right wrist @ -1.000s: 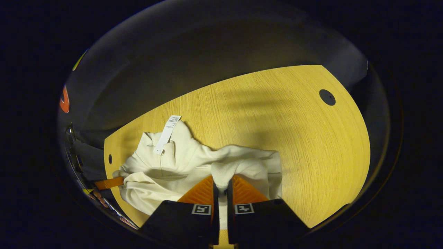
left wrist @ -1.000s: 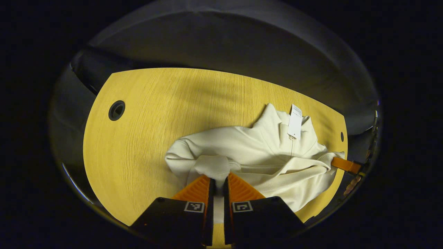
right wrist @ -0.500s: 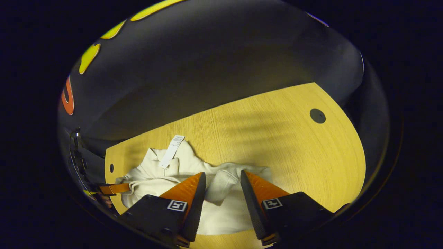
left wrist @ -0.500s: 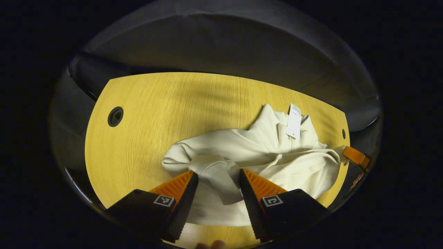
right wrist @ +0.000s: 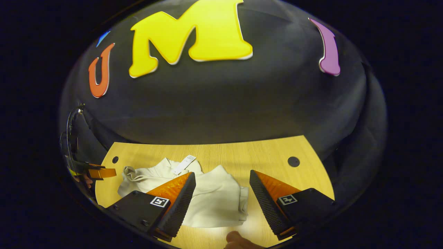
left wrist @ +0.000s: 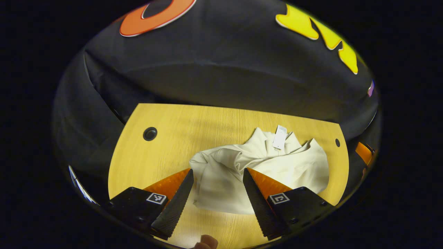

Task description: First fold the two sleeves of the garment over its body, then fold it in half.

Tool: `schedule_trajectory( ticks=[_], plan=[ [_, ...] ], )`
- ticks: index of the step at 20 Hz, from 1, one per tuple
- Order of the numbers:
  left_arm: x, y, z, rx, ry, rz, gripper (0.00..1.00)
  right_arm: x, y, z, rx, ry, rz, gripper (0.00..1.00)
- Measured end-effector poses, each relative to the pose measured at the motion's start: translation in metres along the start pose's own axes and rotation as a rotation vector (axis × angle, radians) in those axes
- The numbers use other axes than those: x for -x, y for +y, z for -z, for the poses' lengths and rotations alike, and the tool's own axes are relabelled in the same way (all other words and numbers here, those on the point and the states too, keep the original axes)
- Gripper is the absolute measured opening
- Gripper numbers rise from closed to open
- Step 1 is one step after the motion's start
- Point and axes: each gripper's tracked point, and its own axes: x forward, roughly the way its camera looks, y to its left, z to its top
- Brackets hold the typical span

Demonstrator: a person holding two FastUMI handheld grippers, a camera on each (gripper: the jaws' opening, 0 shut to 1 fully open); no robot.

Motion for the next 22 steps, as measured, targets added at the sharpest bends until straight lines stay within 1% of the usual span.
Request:
schedule_trajectory(
  ticks=[1,2,3,4,7,8,10,11,12,13,16,17,19,21,22],
  plan=[
    [0.023,0.001,-0.006,0.007,-0.044,0.007,0.92,0.023,-0.001,-0.012,0.02,-0.045,0.002,0.98],
    [0.047,0.002,-0.01,0.011,-0.089,0.006,0.92,0.046,-0.003,-0.023,0.031,-0.09,0.011,0.98],
    [0.071,0.004,-0.018,0.01,-0.149,-0.014,0.94,0.071,-0.001,-0.032,0.045,-0.134,0.0,0.94],
    [0.099,0.002,-0.025,0.001,-0.218,-0.028,0.94,0.098,-0.003,-0.041,0.061,-0.182,0.0,0.98],
    [0.186,-0.001,-0.04,-0.041,-0.427,-0.047,0.95,0.172,-0.007,-0.067,0.066,-0.339,-0.005,0.96],
    [0.217,-0.001,-0.042,-0.047,-0.491,-0.047,0.95,0.196,-0.009,-0.067,0.069,-0.381,0.003,0.96],
    [0.257,-0.003,-0.037,-0.048,-0.595,-0.047,0.97,0.235,-0.014,-0.069,0.065,-0.466,0.01,0.95],
    [0.275,-0.009,-0.033,-0.052,-0.635,-0.049,0.96,0.251,-0.018,-0.068,0.066,-0.491,0.017,0.93],
    [0.292,-0.013,-0.029,-0.056,-0.674,-0.051,0.96,0.267,-0.021,-0.061,0.072,-0.5,0.028,0.95],
    [0.308,-0.016,-0.02,-0.056,-0.709,-0.054,0.96,0.283,-0.023,-0.053,0.072,-0.497,0.04,0.95],
    [0.349,-0.021,0.002,-0.054,-0.796,-0.056,0.96,0.317,-0.017,-0.031,0.058,-0.521,0.033,0.95],
    [0.358,-0.022,0.008,-0.068,-0.818,-0.063,0.96,0.326,-0.011,-0.024,0.064,-0.537,0.027,0.95],
    [0.366,-0.019,0.031,-0.122,-0.803,-0.111,0.96,0.337,0.012,-0.009,0.09,-0.547,-0.016,0.95],
    [0.376,-0.025,0.05,-0.129,-0.788,-0.099,0.96,0.349,0.03,0.001,0.112,-0.558,-0.056,0.93],
    [0.382,-0.026,0.054,-0.111,-0.794,-0.091,0.89,0.359,0.034,0.003,0.109,-0.57,-0.065,0.93]
  ],
)
